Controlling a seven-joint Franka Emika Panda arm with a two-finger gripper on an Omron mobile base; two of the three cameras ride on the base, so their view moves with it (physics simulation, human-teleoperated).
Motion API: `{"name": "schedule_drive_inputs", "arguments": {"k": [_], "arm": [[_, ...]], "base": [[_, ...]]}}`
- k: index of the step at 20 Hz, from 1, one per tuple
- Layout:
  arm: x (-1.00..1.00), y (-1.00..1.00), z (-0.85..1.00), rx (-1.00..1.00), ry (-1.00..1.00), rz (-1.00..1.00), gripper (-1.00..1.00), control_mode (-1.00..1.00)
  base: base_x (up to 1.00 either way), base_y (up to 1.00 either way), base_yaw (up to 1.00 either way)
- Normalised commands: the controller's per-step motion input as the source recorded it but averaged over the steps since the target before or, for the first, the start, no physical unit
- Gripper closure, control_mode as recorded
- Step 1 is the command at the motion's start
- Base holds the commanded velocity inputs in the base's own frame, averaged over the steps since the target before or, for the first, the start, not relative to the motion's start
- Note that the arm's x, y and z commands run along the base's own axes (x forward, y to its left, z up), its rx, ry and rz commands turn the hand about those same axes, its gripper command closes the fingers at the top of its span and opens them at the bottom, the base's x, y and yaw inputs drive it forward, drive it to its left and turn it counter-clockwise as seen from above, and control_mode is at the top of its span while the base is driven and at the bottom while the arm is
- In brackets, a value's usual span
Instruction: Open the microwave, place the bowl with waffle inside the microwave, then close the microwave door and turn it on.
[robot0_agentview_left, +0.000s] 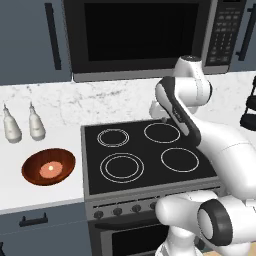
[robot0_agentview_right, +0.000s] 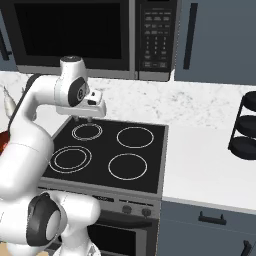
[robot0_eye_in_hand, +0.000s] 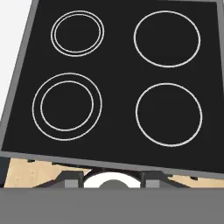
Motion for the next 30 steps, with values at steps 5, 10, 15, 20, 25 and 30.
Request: {"name": "schedule_drive_inputs", "arguments": {"k": [5, 10, 15, 20, 25, 30], "arm": [[-0.13, 0.00, -0.02, 0.00, -0.02, 0.00, -1.00, -1.00], [-0.31, -0.26, 0.00, 0.17, -0.11, -0.16, -1.00, -1.00], [-0.11, -0.52, 0.15, 0.66, -0.16, -0.37, -1.00, -1.00], [-0.12, -0.34, 0.25, 0.66, -0.11, -0.43, -1.00, -1.00], [-0.10, -0.39, 0.38, 0.69, -0.03, -0.40, -1.00, -1.00], [0.00, -0.30, 0.59, 0.56, 0.07, -0.28, -1.00, -1.00]], "base": [[0.00, 0.00, 0.00], [0.00, 0.00, 0.00], [0.00, 0.00, 0.00], [0.00, 0.00, 0.00], [0.00, 0.00, 0.00], [0.00, 0.00, 0.00]]}}
